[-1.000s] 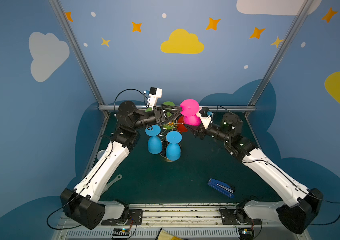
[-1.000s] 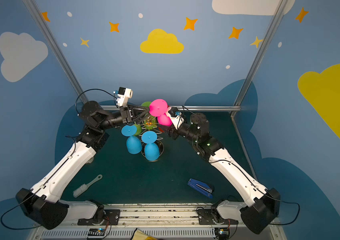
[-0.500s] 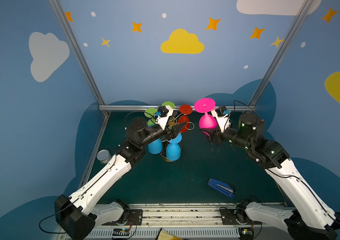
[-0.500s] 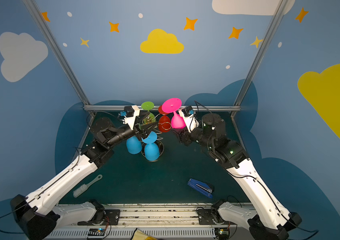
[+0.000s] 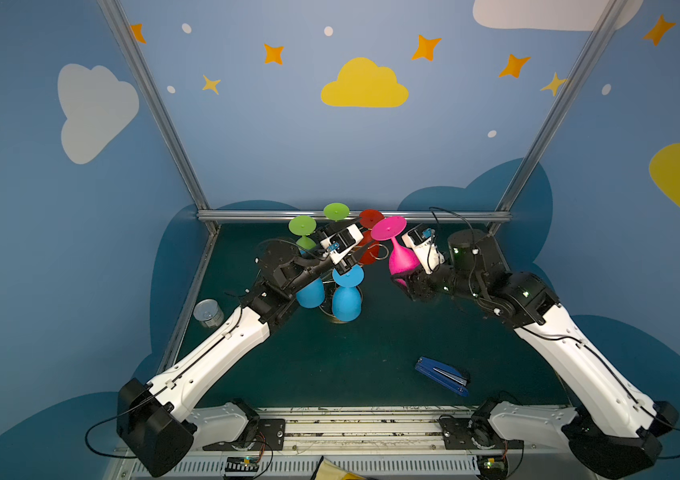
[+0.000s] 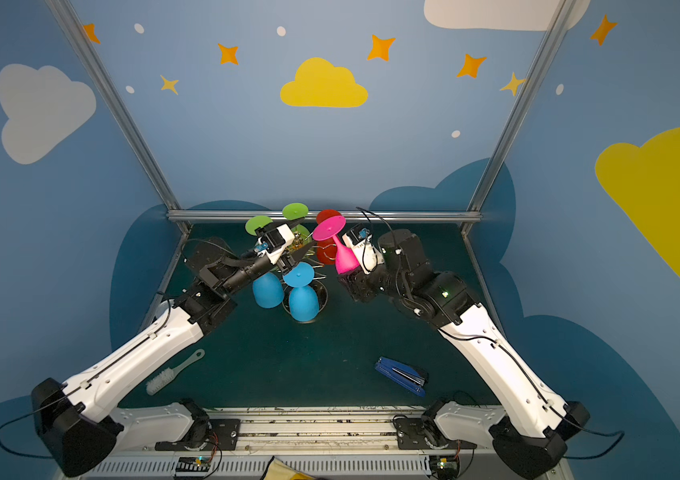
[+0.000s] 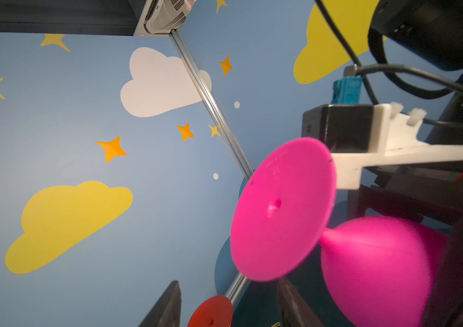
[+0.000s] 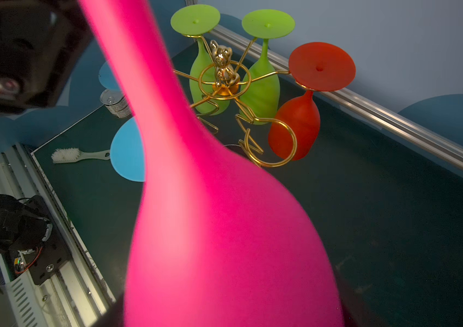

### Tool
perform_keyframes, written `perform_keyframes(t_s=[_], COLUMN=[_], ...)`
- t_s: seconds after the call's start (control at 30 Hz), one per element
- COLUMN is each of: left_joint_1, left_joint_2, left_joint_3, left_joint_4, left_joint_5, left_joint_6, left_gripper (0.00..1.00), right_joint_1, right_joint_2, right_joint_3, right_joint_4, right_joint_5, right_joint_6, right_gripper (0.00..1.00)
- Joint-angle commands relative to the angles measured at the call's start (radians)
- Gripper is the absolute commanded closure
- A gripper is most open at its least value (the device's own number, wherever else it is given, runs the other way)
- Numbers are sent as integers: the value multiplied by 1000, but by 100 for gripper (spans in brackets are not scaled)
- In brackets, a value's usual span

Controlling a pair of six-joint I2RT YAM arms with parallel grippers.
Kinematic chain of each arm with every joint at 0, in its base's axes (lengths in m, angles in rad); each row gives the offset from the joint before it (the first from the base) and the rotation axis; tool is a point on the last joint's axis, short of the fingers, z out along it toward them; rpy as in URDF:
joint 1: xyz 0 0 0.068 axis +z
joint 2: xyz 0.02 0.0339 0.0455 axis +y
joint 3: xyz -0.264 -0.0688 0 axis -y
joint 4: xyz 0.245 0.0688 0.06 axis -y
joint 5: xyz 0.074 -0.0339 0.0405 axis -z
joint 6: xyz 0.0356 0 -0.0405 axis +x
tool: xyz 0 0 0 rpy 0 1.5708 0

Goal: Take the wine glass off the wine glass rack
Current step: 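Grasp the magenta glass stem with the left gripper and open the right gripper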

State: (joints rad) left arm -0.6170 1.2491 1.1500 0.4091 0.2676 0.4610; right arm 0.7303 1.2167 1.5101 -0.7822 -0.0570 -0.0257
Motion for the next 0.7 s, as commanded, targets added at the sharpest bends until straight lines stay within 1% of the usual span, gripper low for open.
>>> perform_keyframes(t_s=[0.0,0.07,0.1,0.17,0.2,0.23,0.3,0.37,0.43,0.47,0.5,0.53,0.57,0.6,0.67], left_joint_1=[-6,-8,-9,-10,-10,-10,-11,-12,-12,-13,-12,-13,-12,-13,-13], left_joint_2=[-5,-8,-7,-7,-9,-12,-17,-20,-26,-31,-35,-39,-46,-50,-60], left_joint_3=[13,15,16,17,14,11,3,-1,-9,-12,-20,-24,-29,-30,-38], left_joint_4=[11,2,-1,-7,-2,3,10,13,18,19,23,25,22,16,0], left_joint_5=[38,46,47,40,36,33,32,21,-1,-13,-26,-52,-81,-103,-136], left_joint_6=[36,41,42,42,41,39,34,30,25,16,1,-18,-45,-73,-126], left_gripper=[50,55,60,83,90,94,97,97,97,97,97,97,97,97,97], right_joint_1=[23,34,39,50,53,58,64,66,67,66,66,64,64,61,53], right_joint_2=[18,29,34,41,44,46,53,54,48,40,30,17,1,-19,-63], right_joint_3=[40,48,49,54,53,54,56,56,49,43,35,26,13,-4,-40], right_joint_4=[-19,-26,-28,-31,-31,-32,-35,-35,-25,-14,-1,13,35,63,124], right_joint_5=[16,19,19,19,17,17,16,10,2,3,3,5,7,7,-5], right_joint_6=[6,9,8,12,12,13,17,24,29,34,43,49,55,61,72], right_gripper=[65,65,65,65,64,64,63,61,51,43,31,22,17,15,12])
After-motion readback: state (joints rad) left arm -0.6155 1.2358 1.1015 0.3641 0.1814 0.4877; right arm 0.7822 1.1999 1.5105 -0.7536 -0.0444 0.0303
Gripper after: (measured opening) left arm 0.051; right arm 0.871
